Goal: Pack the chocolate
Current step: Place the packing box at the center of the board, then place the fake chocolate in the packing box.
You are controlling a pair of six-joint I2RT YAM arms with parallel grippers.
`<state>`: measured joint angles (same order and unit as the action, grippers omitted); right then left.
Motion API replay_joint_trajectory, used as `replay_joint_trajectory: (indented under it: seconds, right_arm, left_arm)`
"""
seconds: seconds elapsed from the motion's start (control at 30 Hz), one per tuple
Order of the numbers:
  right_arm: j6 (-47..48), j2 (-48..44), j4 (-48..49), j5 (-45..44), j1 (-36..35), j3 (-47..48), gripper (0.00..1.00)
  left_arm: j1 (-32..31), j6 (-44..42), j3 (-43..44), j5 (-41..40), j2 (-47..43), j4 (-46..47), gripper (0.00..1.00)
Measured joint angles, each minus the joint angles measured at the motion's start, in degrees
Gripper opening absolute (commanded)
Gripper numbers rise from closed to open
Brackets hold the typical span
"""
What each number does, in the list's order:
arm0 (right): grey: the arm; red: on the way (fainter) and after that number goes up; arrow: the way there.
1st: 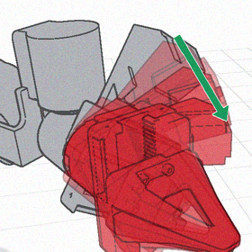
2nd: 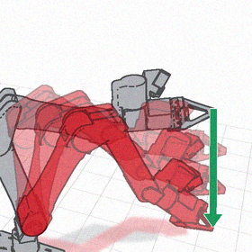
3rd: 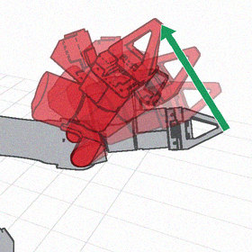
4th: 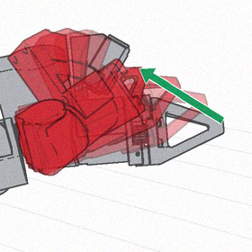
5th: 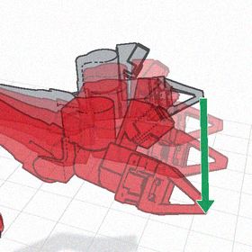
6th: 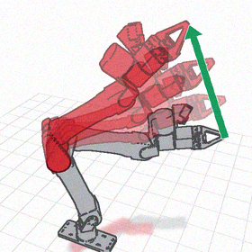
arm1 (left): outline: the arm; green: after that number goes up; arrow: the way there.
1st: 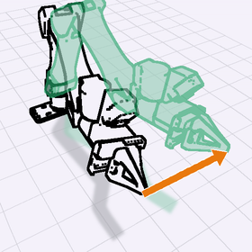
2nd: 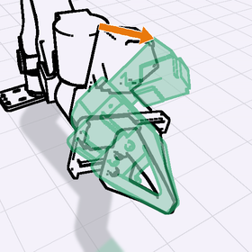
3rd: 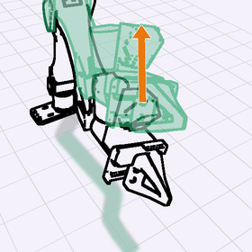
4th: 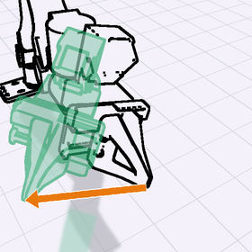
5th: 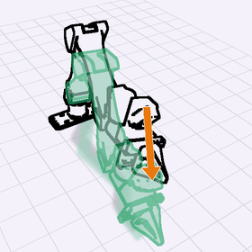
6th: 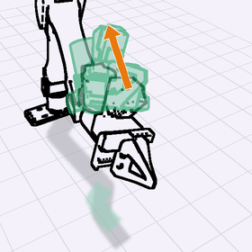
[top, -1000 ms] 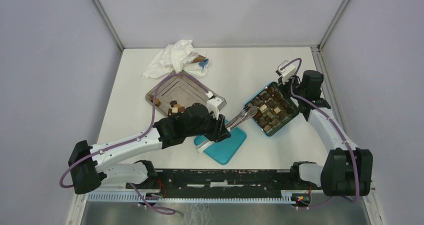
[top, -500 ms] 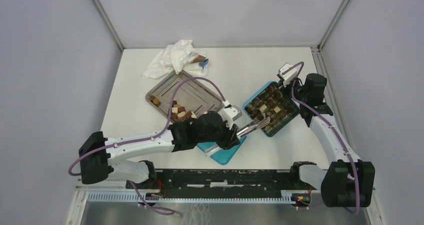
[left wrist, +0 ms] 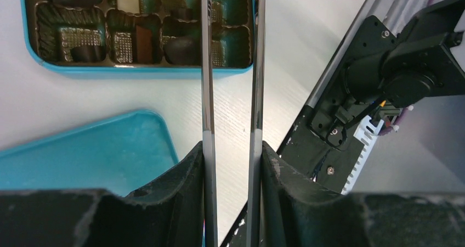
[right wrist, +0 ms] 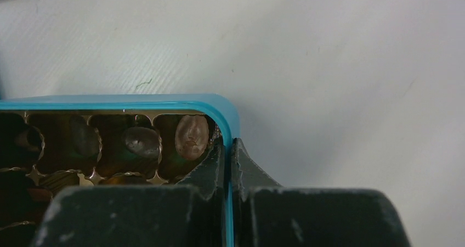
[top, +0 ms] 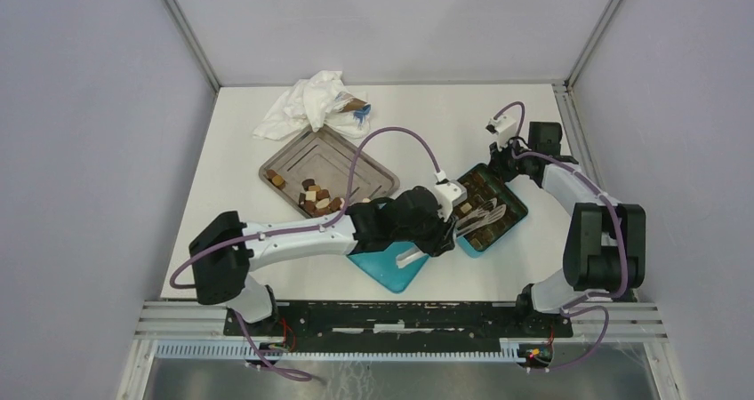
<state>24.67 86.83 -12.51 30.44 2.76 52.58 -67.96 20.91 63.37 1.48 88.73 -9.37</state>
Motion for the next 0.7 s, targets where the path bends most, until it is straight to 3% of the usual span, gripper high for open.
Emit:
replay_joint_trajectory:
  seconds: [0.13,0.27,0.47,0.7]
  right_arm:
    - [0.0,3.8,-2.3,0.1,0.3,1.6,0.07]
    - [-0.4,5.8,-3.7,0.3,0.3,2.3,0.25]
    - [-1.2,5.9,-4.1,1.0,0.4,3.4,0.39]
    - [-1.5,5.9,-4.1,1.7,1.3,3.7,0.43]
  left_arm:
    - [0.0,0.0,3.7,0.0,4.7,-1.4,0.02]
    - [0.0,0.0,7.4,0.0,8.8,-3.0,0.02]
    - [0.0,0.0,10.0,0.3,11.5,-4.3,0.02]
    - [0.0,0.0,11.6,1.7,13.7,-5.4,0.02]
